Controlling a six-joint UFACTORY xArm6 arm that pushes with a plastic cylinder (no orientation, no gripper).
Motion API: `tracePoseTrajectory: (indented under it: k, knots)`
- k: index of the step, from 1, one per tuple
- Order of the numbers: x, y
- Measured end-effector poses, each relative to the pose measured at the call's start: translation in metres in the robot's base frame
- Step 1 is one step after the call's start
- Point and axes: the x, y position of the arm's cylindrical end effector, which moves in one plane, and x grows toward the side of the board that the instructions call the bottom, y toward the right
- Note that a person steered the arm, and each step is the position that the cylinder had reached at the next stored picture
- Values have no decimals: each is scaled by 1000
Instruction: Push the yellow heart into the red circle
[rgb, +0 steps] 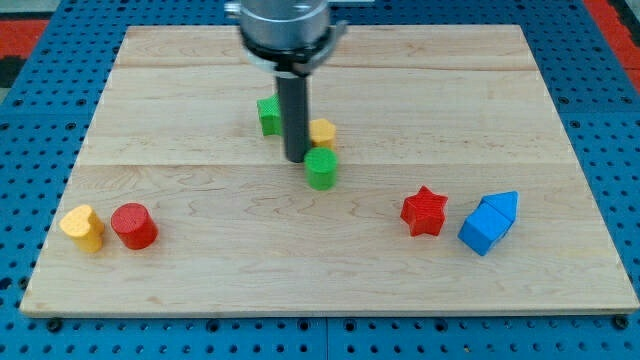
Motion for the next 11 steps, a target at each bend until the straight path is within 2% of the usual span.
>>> tracePoseTrajectory:
  k: [2, 3, 4, 5, 6, 7, 9, 11]
  knots:
    - [57, 22]
    - [65, 73]
    - [66, 23]
    - [114, -57]
    - [172, -165]
    - [167, -299]
    - [120, -273]
    - [106, -250]
